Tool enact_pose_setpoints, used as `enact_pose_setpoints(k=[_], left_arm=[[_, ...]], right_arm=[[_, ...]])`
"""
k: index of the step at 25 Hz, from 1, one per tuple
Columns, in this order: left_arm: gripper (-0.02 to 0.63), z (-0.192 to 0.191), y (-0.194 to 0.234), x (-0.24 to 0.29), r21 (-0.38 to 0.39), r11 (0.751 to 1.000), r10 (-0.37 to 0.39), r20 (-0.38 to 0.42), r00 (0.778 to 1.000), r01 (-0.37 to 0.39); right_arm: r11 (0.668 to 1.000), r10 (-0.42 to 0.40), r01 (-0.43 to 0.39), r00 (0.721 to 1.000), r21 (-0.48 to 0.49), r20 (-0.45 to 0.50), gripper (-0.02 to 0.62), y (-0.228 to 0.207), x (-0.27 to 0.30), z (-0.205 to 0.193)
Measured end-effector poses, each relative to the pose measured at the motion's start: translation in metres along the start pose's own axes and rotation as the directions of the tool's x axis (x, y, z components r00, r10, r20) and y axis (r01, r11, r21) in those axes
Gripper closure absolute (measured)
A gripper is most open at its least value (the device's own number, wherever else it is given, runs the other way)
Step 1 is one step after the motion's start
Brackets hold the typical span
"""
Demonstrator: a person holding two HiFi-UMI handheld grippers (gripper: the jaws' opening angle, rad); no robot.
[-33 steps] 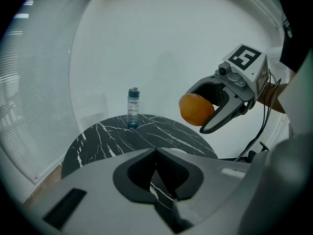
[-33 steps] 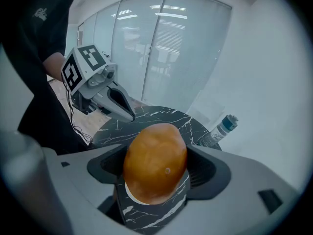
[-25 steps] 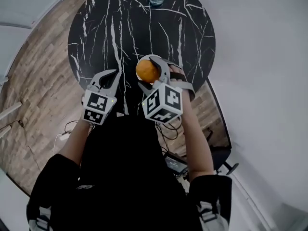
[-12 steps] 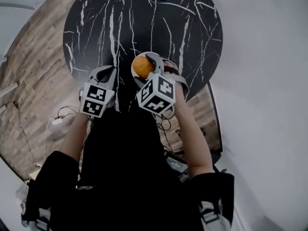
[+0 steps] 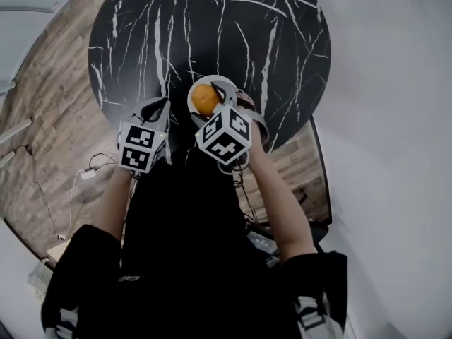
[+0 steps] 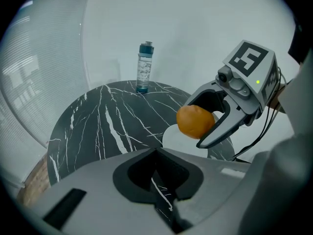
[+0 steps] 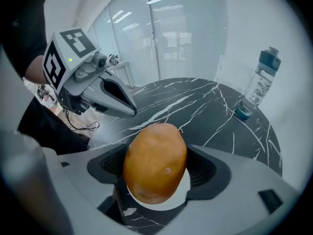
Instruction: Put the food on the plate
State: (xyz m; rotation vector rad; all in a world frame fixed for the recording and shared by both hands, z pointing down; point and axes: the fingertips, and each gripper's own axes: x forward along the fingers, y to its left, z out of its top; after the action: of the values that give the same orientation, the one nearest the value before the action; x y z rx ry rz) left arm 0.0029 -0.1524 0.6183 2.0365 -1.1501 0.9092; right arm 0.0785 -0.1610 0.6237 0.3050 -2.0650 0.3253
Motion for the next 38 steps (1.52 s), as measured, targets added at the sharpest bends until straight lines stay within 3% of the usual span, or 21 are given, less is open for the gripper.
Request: enact_pose_setpoints(k=[4, 8, 11, 18, 33, 38], left_arm=[[0.606, 0.003, -0.004, 0.007, 0.000, 1.000, -0.008, -0.001, 1.000, 0.008], [0.606, 0.003, -0.009, 0.011, -0.001, 1.000, -0.015, -0.006, 1.000, 0.015], [0.606, 0.001, -0.014, 0.012, 0.014, 1.000, -0.020, -0.016, 1.000, 0.020], [0.606, 0.003, -0.026, 0.013, 0.039, 0.998, -0.037, -0.023, 0.999, 0.038], [0.606, -0.007, -0.028, 0.002, 0.053, 0.997, -0.049, -0.036, 0.998, 0.051], [0.606, -0.010, -0.025, -0.003, 0.044, 0.998, -0.051, -0.032, 0.998, 0.052]], right_arm=[[0.978, 0.009, -0.024, 0.997, 0.209, 0.075, 0.252, -0.004, 0.003, -0.006], [0.881, -0.032, -0.059, 0.982, 0.470, 0.184, 0.252, -0.011, 0.002, -0.007], [0.829, -0.074, -0.056, 0.975, 0.556, 0.208, 0.252, -0.012, 0.005, -0.014], [0.770, -0.128, -0.032, 0.971, 0.637, 0.204, 0.252, -0.023, 0.010, -0.027], [0.752, -0.138, -0.006, 0.977, 0.659, 0.165, 0.253, -0.017, 0.018, -0.037], [0.755, -0.175, 0.036, 0.973, 0.654, 0.148, 0.252, -0.023, 0.024, -0.042]])
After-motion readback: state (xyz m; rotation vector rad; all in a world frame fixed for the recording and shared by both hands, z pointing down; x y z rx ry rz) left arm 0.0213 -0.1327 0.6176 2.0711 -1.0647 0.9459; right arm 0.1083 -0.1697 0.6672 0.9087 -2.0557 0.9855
